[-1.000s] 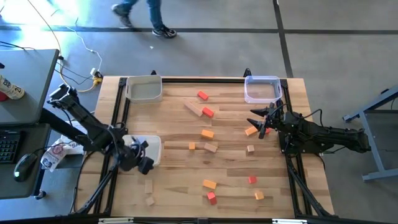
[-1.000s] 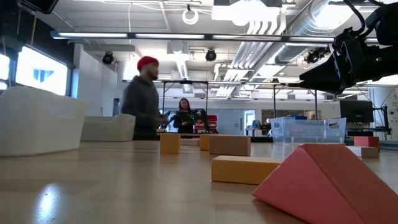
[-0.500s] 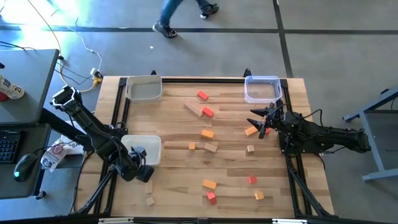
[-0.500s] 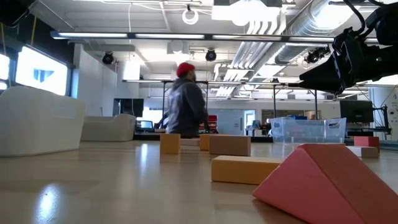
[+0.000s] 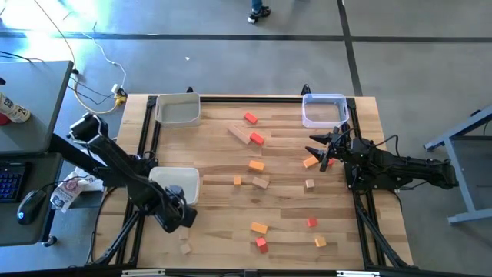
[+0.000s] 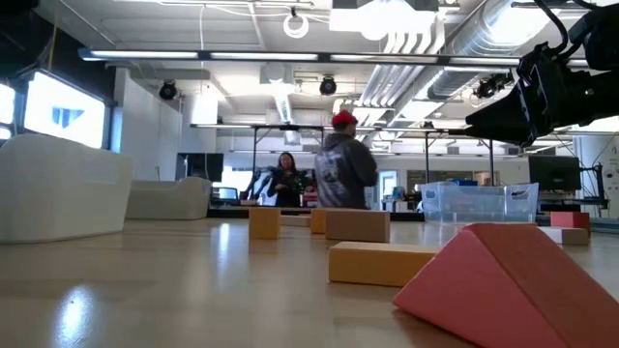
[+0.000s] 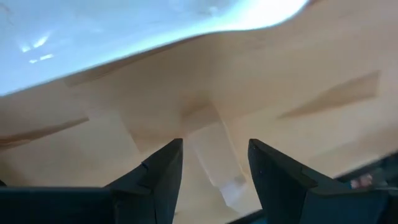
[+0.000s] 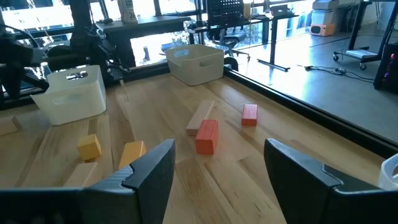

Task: Sort & place blocks by color
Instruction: Put the brown block into the white bin

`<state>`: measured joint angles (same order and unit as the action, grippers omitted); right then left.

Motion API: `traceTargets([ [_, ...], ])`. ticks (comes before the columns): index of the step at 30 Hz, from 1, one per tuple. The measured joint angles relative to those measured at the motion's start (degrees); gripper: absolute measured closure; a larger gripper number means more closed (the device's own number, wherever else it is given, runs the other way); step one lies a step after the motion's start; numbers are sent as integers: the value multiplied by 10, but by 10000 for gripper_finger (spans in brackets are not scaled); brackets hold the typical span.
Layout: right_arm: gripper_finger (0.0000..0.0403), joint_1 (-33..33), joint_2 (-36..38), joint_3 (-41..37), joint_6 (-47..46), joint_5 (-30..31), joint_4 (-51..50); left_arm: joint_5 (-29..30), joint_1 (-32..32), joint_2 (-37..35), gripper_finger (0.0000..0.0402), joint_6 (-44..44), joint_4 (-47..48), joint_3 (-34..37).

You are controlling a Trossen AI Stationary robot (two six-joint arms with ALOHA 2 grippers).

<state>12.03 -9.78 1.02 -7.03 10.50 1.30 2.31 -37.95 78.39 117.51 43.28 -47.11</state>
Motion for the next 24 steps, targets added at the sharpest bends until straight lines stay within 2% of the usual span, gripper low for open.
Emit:
traceTargets([
  [9,169,0,0,0,0,0,0,0,-7,35,234,42,-48,0],
  [18,169,0,0,0,0,0,0,-10,-17,44,234,99,-46,0],
  [24,169,0,0,0,0,0,0,7,-23,48,234,130,-47,0],
])
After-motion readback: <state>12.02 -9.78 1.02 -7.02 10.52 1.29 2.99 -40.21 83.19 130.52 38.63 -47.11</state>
